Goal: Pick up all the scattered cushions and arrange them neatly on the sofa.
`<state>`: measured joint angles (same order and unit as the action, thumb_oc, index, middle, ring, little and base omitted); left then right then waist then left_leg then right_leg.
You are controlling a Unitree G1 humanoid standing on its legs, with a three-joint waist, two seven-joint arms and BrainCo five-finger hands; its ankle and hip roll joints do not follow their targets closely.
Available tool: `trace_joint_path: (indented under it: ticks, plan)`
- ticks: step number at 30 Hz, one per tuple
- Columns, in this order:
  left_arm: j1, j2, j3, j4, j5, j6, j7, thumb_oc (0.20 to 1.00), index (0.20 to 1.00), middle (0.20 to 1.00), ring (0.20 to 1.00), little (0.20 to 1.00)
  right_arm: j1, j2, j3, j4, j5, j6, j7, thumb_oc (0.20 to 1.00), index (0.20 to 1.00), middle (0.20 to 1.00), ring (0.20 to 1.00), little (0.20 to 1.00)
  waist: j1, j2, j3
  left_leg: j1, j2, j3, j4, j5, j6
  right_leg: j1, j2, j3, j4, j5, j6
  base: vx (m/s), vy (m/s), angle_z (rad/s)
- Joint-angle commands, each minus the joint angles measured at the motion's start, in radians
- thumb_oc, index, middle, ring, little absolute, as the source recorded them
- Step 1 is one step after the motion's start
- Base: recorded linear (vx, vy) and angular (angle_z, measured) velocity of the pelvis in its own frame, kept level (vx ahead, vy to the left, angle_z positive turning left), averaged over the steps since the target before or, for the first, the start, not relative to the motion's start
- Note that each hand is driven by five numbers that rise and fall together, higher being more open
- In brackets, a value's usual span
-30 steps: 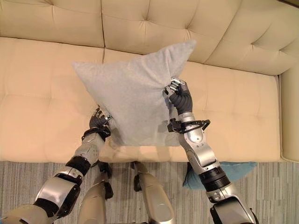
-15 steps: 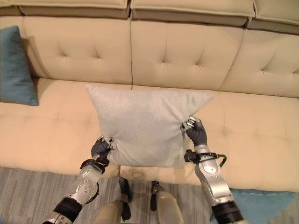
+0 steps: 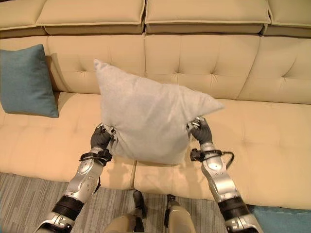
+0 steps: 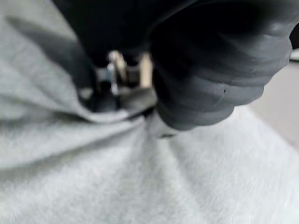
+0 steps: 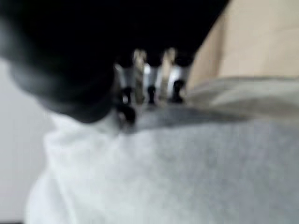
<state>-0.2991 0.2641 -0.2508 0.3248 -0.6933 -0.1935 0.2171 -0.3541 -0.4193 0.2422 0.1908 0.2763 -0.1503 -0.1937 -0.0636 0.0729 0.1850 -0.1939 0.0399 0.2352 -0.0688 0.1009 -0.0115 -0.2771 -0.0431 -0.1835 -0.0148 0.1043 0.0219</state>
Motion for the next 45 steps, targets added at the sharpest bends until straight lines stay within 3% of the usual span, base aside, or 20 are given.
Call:
trace_joint_path:
  ticks: [1,5,11,17,29,38,40,41,43,45]
  plan:
    - [-0.253,-0.017,-0.096,-0.030,0.104,-0.127,0.007,0.200,0.200,0.200,0.200,0.200,-0.216,0.063,0.137,-0.057,-0.081,-0.078,0.001,0.200,0.200,0.200,0.200,0.200,0.015,-0.071,0.004,-0.027,0.009,0.000,0.074,-0.047,-0.075,-0.004,-0.064,-0.005,0.007,-0.014,0.110,-0.07,-0.006,0.03]
    - [-0.454,0.059,-0.112,0.079,0.142,-0.133,0.114,0.200,0.200,0.200,0.200,0.200,-0.469,0.049,0.194,0.002,-0.110,-0.055,-0.061,0.200,0.200,0.200,0.200,0.200,0.022,-0.080,0.013,-0.120,0.012,-0.006,0.116,-0.039,-0.079,-0.083,-0.065,-0.007,0.022,0.008,0.109,-0.06,-0.016,0.11]
    - [-0.679,0.146,-0.139,0.232,0.186,-0.127,0.189,0.200,0.200,0.200,0.200,0.200,-0.663,0.056,0.233,0.087,-0.109,-0.046,-0.116,0.200,0.200,0.200,0.200,0.200,0.016,-0.080,0.013,-0.213,0.016,-0.011,0.139,-0.025,-0.082,-0.169,-0.070,0.001,0.038,0.026,0.109,-0.01,-0.006,0.04]
    - [-0.821,0.174,-0.175,0.328,0.166,-0.128,0.195,0.200,0.200,0.200,0.200,0.200,-0.760,0.071,0.254,0.146,-0.116,-0.044,-0.155,0.200,0.200,0.200,0.200,0.200,0.008,-0.072,0.017,-0.272,0.014,-0.019,0.131,-0.006,-0.082,-0.234,-0.073,0.010,0.041,0.040,0.112,0.00,0.000,0.00]
    - [-1.045,0.146,-0.227,0.497,0.091,-0.137,0.184,0.200,0.200,0.200,0.200,0.200,-1.010,0.113,0.334,0.320,-0.165,-0.034,-0.211,0.200,0.200,0.200,0.200,0.200,0.003,-0.033,0.004,-0.398,0.013,-0.040,0.023,0.062,-0.106,-0.400,-0.066,0.037,0.007,0.074,0.134,0.03,-0.004,0.00]
    - [-1.093,0.144,-0.232,0.526,0.077,-0.138,0.171,0.200,0.200,0.200,0.200,0.200,-1.040,0.129,0.352,0.305,-0.238,-0.026,-0.229,0.200,0.200,0.200,0.200,0.200,-0.011,-0.013,-0.027,-0.480,0.015,-0.047,-0.011,0.087,-0.120,-0.490,-0.055,0.061,-0.017,0.086,0.139,0.01,-0.015,-0.02]
    - [-1.103,0.142,-0.236,0.528,0.085,-0.132,0.166,0.200,0.200,0.200,0.200,0.200,-1.021,0.125,0.339,0.283,-0.258,-0.023,-0.239,0.200,0.200,0.200,0.200,0.200,-0.023,-0.001,-0.020,-0.511,0.020,-0.036,-0.016,0.120,-0.121,-0.523,-0.055,0.053,-0.015,0.112,0.131,-0.03,-0.013,0.05]
    - [-1.103,0.142,-0.237,0.529,0.085,-0.132,0.166,0.200,0.200,0.200,0.200,0.200,-1.021,0.125,0.338,0.283,-0.258,-0.022,-0.239,0.200,0.200,0.200,0.200,0.200,-0.020,0.002,-0.030,-0.502,0.021,-0.048,-0.018,0.095,-0.128,-0.513,-0.052,0.060,-0.020,0.089,0.140,0.07,0.016,0.09]
    - [-1.100,0.127,-0.231,0.521,0.080,-0.131,0.166,0.200,0.200,0.200,0.200,0.200,-1.008,0.121,0.326,0.271,-0.283,-0.016,-0.251,0.200,0.200,0.200,0.200,0.200,-0.028,0.010,-0.021,-0.520,0.021,-0.034,-0.019,0.117,-0.123,-0.537,-0.055,0.053,-0.015,0.111,0.132,0.00,0.002,-0.02]
    - [-1.103,0.119,-0.233,0.515,0.080,-0.134,0.159,0.200,0.200,0.200,0.200,0.200,-1.004,0.110,0.319,0.265,-0.310,-0.007,-0.258,0.200,0.200,0.200,0.200,0.200,-0.026,0.019,-0.030,-0.517,0.021,-0.044,-0.019,0.093,-0.131,-0.537,-0.050,0.062,-0.018,0.089,0.140,0.03,-0.005,0.00]
